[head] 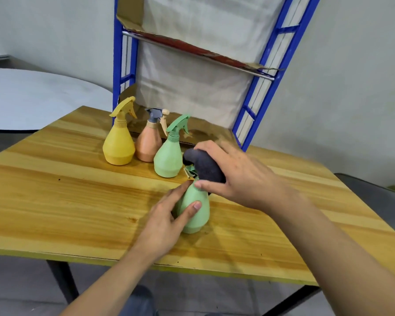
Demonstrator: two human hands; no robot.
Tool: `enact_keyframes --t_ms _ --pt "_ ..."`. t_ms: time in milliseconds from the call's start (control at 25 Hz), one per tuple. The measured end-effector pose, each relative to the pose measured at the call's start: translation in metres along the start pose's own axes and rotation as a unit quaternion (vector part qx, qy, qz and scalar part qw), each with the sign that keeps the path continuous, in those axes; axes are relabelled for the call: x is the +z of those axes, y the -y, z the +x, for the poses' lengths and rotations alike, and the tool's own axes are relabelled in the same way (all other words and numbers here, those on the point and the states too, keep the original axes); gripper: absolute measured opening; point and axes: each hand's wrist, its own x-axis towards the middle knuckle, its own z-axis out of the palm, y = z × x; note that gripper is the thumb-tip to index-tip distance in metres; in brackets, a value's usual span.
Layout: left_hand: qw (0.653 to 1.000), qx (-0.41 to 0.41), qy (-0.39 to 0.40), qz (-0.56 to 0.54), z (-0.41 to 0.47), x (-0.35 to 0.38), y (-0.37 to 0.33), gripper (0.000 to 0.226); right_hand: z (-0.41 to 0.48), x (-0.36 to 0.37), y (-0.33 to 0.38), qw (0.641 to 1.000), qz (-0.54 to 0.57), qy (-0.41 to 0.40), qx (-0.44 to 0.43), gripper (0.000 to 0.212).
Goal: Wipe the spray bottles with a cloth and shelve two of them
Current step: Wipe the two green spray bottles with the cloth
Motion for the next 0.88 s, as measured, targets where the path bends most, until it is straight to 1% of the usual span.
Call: enact_keyframes --t_ms 80,160,200,240,280,320,360,400,440,520,600,680,760,800,880 --pt "1.000 -0.013 0.009 0.004 0.002 -0.001 0.000 0.053 0.006 0.005 0.000 0.999 0.028 -0.032 0.010 0.046" --pt "1.000 -0.011 0.011 -0.001 0.003 -0.002 -0.001 0.049 0.005 0.011 0.002 0.995 0.052 -0.083 0.022 0.037" --pt "1.000 -0.008 0.009 -0.005 0.002 -0.002 -0.001 0.051 0.004 0.016 0.002 0.989 0.088 -0.112 0.037 0.035" --pt "1.000 -0.004 0.008 -0.011 0.001 -0.002 -0.001 0.054 0.002 0.020 0.003 0.975 0.152 -0.148 0.063 0.033" --pt "1.000 -0.001 0.009 -0.014 0.001 -0.002 0.000 0.057 0.000 0.025 0.004 0.947 0.241 -0.193 0.094 0.030" --pt "1.000 0.001 0.010 -0.013 0.000 -0.001 0.000 0.060 -0.003 0.030 0.004 0.903 0.332 -0.243 0.123 0.028" --pt "1.000 0.002 0.011 -0.008 0.000 -0.001 0.000 0.061 -0.006 0.035 0.003 0.860 0.395 -0.290 0.143 0.027" --pt "1.000 0.002 0.011 -0.004 0.000 -0.001 0.001 0.061 -0.010 0.042 0.004 0.829 0.426 -0.328 0.154 0.029" --pt "1.000 0.003 0.008 -0.004 0.001 -0.002 0.001 0.061 -0.015 0.052 0.006 0.810 0.442 -0.350 0.161 0.034" --pt "1.000 0.012 0.000 -0.003 0.000 -0.001 0.001 0.060 -0.024 0.073 0.014 0.782 0.474 -0.369 0.165 0.047" --pt "1.000 0.020 0.000 0.004 0.000 0.001 0.000 0.055 -0.023 0.091 0.021 0.763 0.484 -0.386 0.183 0.051" --pt "1.000 0.019 0.003 0.012 0.000 0.000 -0.001 0.050 -0.018 0.099 0.026 0.752 0.474 -0.406 0.213 0.041" --pt "1.000 0.023 0.005 0.016 0.000 -0.001 -0.001 0.052 -0.016 0.100 0.027 0.733 0.496 -0.413 0.215 0.025" --pt "1.000 0.024 0.007 0.018 0.000 -0.001 -0.001 0.053 -0.016 0.098 0.026 0.723 0.515 -0.410 0.210 0.021" --pt "0.999 0.026 0.015 0.020 0.000 -0.001 -0.001 0.053 -0.022 0.101 0.019 0.701 0.546 -0.404 0.218 0.026"
